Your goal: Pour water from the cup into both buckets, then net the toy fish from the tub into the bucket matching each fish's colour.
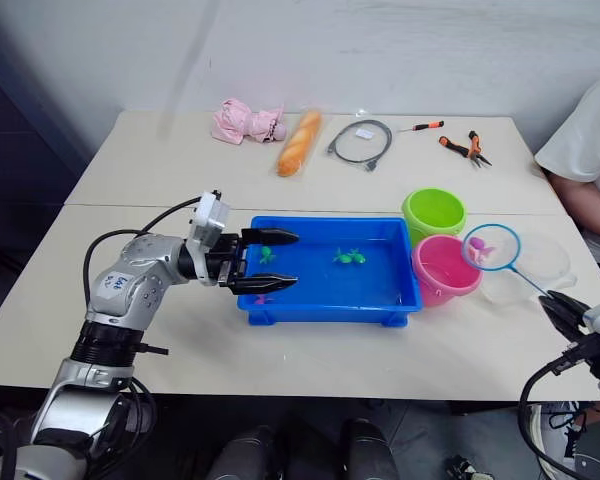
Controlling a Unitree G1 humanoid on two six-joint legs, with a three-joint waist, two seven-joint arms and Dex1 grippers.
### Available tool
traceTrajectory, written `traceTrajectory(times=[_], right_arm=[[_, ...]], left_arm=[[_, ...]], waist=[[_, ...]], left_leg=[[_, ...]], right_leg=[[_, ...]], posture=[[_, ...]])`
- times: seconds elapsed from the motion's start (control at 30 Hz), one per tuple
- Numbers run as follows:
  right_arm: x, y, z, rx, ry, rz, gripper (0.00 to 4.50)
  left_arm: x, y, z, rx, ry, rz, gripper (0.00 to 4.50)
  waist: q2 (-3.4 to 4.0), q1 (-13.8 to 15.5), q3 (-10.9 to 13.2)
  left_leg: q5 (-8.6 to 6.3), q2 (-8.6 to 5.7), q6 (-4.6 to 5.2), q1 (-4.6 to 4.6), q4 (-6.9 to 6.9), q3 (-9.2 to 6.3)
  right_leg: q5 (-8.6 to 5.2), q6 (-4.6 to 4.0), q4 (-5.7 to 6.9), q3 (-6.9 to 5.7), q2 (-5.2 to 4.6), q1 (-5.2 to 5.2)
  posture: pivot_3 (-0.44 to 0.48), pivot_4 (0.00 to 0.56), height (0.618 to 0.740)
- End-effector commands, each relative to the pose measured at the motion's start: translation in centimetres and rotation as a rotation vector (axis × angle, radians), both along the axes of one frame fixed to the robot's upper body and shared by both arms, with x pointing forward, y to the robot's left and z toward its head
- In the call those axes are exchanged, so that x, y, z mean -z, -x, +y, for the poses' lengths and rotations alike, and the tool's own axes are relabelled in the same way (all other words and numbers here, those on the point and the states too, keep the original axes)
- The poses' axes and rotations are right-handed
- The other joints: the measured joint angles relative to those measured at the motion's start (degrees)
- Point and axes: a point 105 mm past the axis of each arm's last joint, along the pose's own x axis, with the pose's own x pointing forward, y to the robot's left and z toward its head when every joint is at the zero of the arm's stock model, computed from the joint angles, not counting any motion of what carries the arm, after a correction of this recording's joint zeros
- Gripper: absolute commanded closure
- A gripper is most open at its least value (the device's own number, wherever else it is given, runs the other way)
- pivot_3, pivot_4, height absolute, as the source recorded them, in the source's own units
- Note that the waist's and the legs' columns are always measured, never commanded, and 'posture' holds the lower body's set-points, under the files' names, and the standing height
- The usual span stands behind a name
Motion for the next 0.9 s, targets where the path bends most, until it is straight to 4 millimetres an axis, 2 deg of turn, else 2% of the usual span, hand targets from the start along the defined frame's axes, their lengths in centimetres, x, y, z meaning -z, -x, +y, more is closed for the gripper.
traceTrajectory(times=[0.03,0.13,0.27,0.4,0.5,0.63,0.77,0.9], right_arm=[[-0.1,-0.5,0.1,0.018,0.090,-0.091,4.50],[-0.1,-1.1,0.1,0.044,0.140,-0.139,4.50],[0.4,-1.5,1.3,0.008,0.225,-0.137,4.50],[0.0,-2.0,1.6,0.012,0.301,-0.154,4.50],[-0.5,-2.3,2.2,-0.001,0.405,-0.173,4.50],[-0.2,-2.3,2.8,-0.030,0.507,-0.181,4.50],[-0.1,-2.1,3.4,-0.046,0.711,-0.236,4.50],[0.3,-2.0,2.7,-0.025,0.812,-0.237,4.50]], left_arm=[[-1.0,0.6,-0.4,0.021,0.027,-0.030,0.03],[-0.9,0.9,-0.7,0.037,0.014,-0.043,0.03],[-1.3,0.5,-0.7,-0.003,0.056,-0.055,0.03],[-1.2,0.5,-0.9,-0.015,0.080,-0.047,0.03],[-1.3,0.4,-1.2,-0.034,0.108,-0.040,0.03],[-1.1,0.3,-1.3,-0.052,0.113,-0.041,0.03],[-1.1,0.1,-1.0,-0.079,0.118,-0.045,0.03],[-1.1,-0.1,-0.8,-0.097,0.124,-0.048,0.03]], waist=[[0.00,-0.2,0.0],[0.01,-0.4,0.0],[0.04,-0.4,0.0],[0.04,-0.4,0.0],[0.04,-0.4,0.0],[0.04,-0.4,0.0],[0.05,-0.4,0.0],[0.04,-0.4,0.0]], left_leg=[[0.01,0.01,-0.01,0.00,0.00,0.00],[0.02,0.01,-0.04,0.01,0.00,-0.01],[0.04,0.01,-0.08,0.01,0.00,-0.01],[0.05,0.01,-0.07,0.01,0.01,-0.01],[0.06,0.01,-0.07,0.01,0.01,-0.01],[0.07,0.01,-0.09,0.01,0.01,-0.02],[0.10,0.01,-0.12,0.01,0.01,-0.01],[0.13,0.00,-0.14,0.02,0.02,0.00]], right_leg=[[0.00,0.00,0.00,0.00,0.00,0.00],[0.00,0.00,0.04,0.02,-0.01,0.00],[0.00,0.00,0.04,0.02,-0.01,0.00],[0.00,0.00,0.04,0.02,-0.02,0.00],[0.00,0.00,0.04,0.02,-0.02,0.00],[0.00,0.00,0.03,0.02,-0.01,0.00],[0.00,0.00,0.04,0.02,0.00,0.00],[0.00,0.00,0.04,0.03,0.00,0.00]], posture=[[0.000,0.150,0.738],[0.000,0.150,0.738],[0.000,0.150,0.738],[0.000,0.150,0.738],[0.000,0.150,0.738],[0.000,0.150,0.738],[0.000,0.150,0.738],[0.000,0.150,0.738]])
